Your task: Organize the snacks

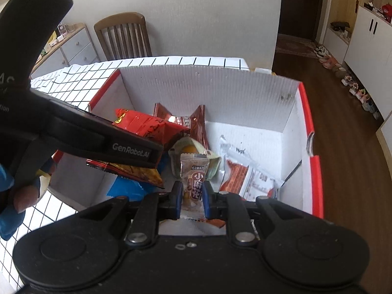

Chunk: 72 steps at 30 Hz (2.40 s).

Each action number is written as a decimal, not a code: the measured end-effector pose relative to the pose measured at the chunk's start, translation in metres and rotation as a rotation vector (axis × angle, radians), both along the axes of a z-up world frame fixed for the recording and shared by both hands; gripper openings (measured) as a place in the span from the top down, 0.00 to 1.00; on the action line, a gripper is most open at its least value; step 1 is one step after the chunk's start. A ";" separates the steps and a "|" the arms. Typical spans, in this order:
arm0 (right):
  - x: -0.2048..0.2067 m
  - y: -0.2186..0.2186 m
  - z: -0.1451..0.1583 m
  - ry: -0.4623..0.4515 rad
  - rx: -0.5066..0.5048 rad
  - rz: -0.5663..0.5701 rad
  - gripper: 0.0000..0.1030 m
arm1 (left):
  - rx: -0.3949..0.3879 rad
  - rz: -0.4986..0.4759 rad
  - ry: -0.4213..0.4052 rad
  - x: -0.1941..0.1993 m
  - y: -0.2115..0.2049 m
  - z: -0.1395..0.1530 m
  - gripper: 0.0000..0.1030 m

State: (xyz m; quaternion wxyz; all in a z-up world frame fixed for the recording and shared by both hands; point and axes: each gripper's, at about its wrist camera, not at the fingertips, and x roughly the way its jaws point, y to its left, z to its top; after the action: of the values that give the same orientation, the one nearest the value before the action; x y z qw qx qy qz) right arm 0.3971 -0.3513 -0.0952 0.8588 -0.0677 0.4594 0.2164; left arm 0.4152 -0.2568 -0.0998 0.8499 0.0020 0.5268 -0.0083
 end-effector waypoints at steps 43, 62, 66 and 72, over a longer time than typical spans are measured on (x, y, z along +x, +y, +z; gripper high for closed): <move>-0.076 -0.032 0.089 -0.224 0.149 -0.079 0.32 | -0.129 -0.056 -0.285 -0.118 0.032 0.098 0.28; -0.129 -0.036 0.113 -0.410 0.212 -0.092 0.02 | -0.175 -0.097 -0.373 -0.186 0.049 0.121 0.28; -0.140 -0.036 0.116 -0.454 0.214 -0.094 0.00 | -0.164 -0.107 -0.401 -0.199 0.047 0.123 0.19; -0.153 -0.036 0.118 -0.491 0.221 -0.100 0.00 | -0.165 -0.094 -0.416 -0.209 0.046 0.124 0.17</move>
State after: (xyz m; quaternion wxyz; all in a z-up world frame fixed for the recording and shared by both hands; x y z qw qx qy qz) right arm 0.2443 -0.3871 0.0228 0.9563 -0.0012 0.2136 0.1995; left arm 0.2064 -0.2105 0.0240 0.9363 -0.0410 0.3369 -0.0904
